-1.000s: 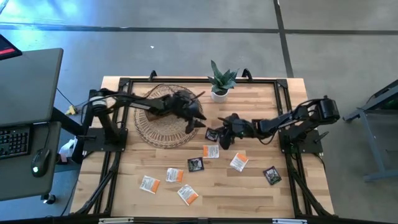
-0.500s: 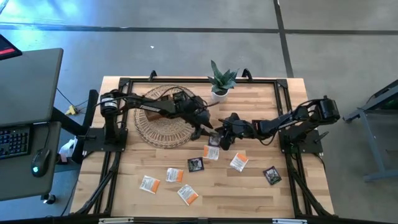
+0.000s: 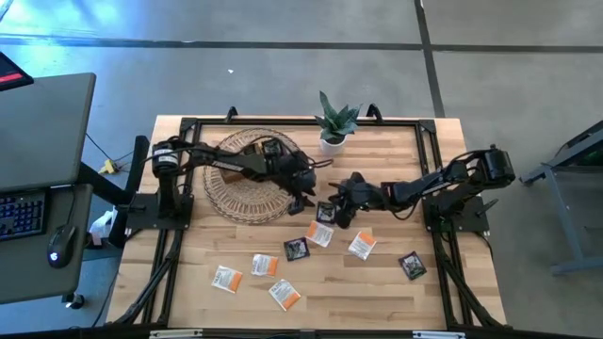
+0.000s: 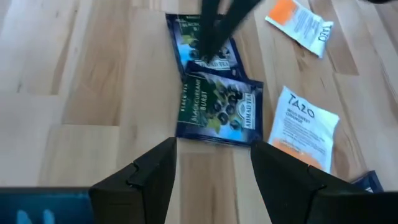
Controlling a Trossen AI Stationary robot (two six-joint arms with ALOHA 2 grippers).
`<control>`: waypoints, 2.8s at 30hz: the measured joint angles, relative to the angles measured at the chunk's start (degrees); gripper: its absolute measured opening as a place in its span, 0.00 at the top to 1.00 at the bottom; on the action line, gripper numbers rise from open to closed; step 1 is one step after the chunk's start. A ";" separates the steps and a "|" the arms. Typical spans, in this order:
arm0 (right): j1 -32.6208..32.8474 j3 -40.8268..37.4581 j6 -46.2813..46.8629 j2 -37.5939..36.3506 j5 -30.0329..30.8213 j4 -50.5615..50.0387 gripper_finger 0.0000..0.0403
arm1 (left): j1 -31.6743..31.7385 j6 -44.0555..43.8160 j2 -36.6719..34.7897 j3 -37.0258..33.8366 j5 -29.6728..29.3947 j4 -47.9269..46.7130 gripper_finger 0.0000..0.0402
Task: Pick & Place Tea
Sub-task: Put the black tea bag into the right section of the wooden organizer
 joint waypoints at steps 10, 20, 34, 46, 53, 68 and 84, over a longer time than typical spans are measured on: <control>0.00 -0.02 1.38 0.30 2.25 -5.22 0.74 | -0.72 0.21 0.00 -0.01 -0.37 -0.30 0.49; 0.00 -0.02 3.87 8.41 2.89 -0.69 0.67 | -2.00 0.72 0.00 -0.01 -1.14 -0.46 0.49; 0.81 -0.02 3.67 9.84 5.88 -0.83 0.96 | -2.17 0.87 0.00 -0.01 -2.91 -0.53 0.49; 0.87 0.62 2.29 8.09 5.25 3.40 0.99 | -1.22 2.60 -6.96 -0.07 -8.38 -9.10 0.49; 0.87 1.68 0.53 8.11 5.70 3.89 0.99 | -1.43 -0.64 -6.60 -0.05 -0.44 -7.59 0.49; 0.85 1.70 3.08 8.22 4.83 -1.82 0.82 | -1.71 -0.20 2.56 -0.18 -9.52 1.78 0.49; 0.72 1.73 2.65 8.24 4.08 -1.77 0.80 | -1.75 -2.08 9.50 0.26 -12.96 8.75 0.49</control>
